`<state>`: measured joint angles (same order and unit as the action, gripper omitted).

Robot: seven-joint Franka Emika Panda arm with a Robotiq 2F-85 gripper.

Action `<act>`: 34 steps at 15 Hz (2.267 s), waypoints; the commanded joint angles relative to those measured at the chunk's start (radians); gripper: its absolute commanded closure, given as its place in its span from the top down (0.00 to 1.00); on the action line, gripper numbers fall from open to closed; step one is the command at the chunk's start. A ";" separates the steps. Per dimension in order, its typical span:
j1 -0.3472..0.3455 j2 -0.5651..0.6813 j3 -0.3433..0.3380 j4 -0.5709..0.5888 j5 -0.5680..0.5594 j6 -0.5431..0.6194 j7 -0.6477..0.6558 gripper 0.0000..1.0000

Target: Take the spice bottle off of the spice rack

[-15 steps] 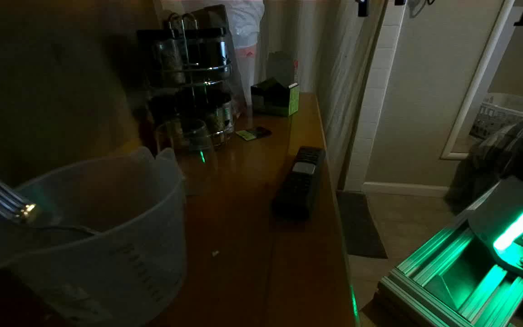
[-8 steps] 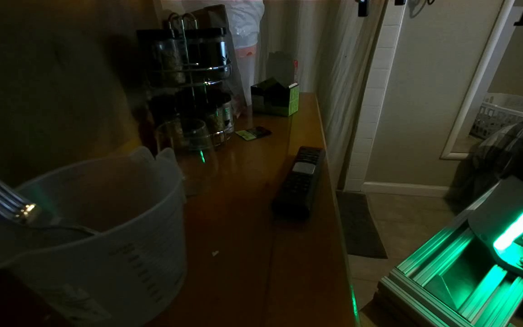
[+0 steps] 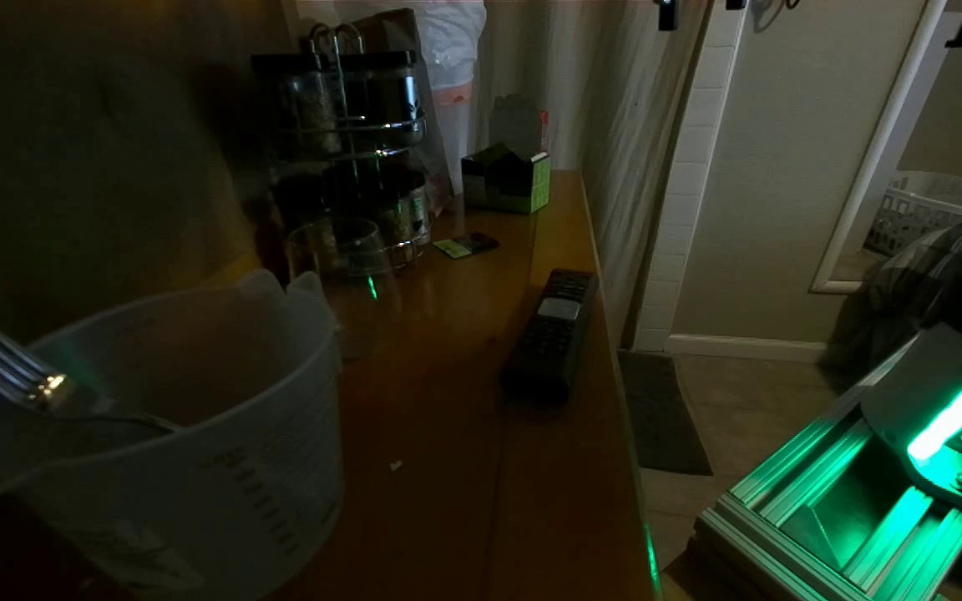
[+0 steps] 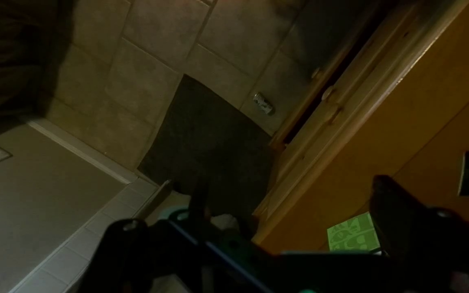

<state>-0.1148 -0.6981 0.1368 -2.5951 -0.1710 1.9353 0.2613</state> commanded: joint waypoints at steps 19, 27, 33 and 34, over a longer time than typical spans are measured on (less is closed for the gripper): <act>0.368 0.301 0.132 0.381 0.145 0.167 -0.249 1.00; 0.401 0.364 0.133 0.322 0.181 0.152 -0.368 1.00; 0.380 0.431 0.148 0.313 0.130 0.204 -0.210 1.00; 0.381 0.441 0.145 0.313 0.136 0.228 -0.202 1.00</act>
<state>0.2760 -0.2894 0.2759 -2.2948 -0.0363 2.1128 0.0152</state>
